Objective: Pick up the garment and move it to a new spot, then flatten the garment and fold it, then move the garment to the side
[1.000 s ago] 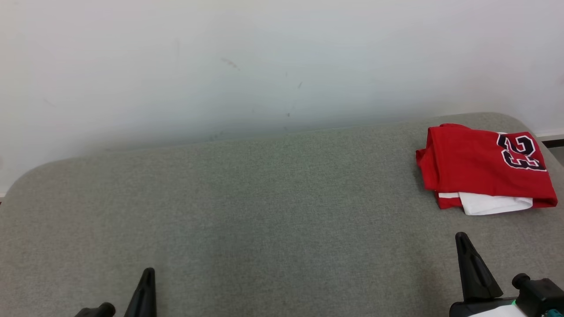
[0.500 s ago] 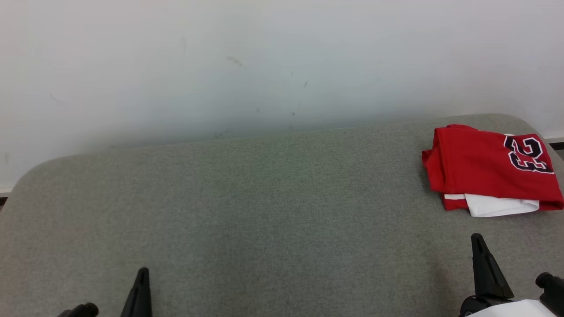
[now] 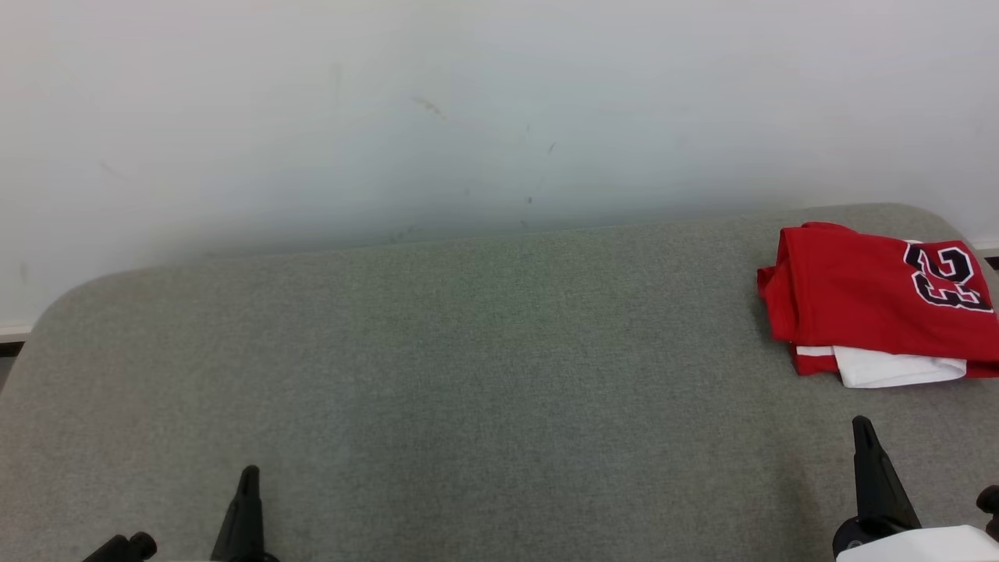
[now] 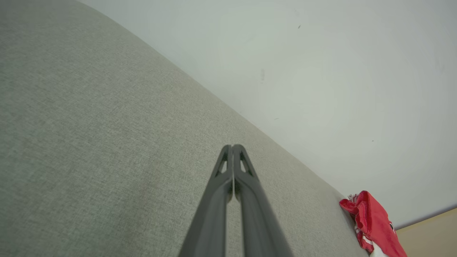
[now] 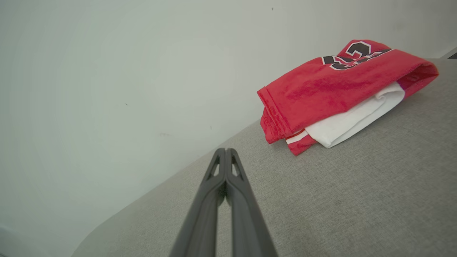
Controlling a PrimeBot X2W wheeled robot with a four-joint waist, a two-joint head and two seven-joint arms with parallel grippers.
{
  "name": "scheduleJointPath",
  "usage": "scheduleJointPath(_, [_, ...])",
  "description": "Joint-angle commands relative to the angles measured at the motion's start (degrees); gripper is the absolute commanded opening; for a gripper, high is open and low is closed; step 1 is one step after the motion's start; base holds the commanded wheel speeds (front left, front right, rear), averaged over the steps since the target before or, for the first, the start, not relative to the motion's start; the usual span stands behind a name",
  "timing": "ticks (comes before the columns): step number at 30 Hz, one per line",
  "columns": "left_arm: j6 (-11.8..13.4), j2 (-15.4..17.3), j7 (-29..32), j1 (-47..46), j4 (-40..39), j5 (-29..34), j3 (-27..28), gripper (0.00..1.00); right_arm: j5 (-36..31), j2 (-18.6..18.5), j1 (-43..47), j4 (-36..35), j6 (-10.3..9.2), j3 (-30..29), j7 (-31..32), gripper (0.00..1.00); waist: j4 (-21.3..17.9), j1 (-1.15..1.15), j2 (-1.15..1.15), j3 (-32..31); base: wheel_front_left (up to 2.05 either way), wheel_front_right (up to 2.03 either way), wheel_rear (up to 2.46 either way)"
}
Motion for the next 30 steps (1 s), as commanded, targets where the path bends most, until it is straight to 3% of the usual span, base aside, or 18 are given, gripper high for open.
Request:
scheduleJointPath(1, [-0.3, 0.4, 0.7, -1.6, -0.6, -2.6, 0.4, 0.0, 2.4, -0.1, -1.7, -0.5, -0.02, -0.6, 0.6, 0.0, 0.1, 0.0, 0.0, 0.0, 0.0, 0.0, 0.0])
scheduleJointPath(30, [-0.7, 0.6, 5.9, -3.5, -0.1, -22.0, 1.4, 0.0, 20.1, 0.5, -2.2, 0.1, -0.04, -3.6, 5.8, 0.0, 1.8, 0.0, 0.0, 0.3, 0.0, 0.0, 0.0])
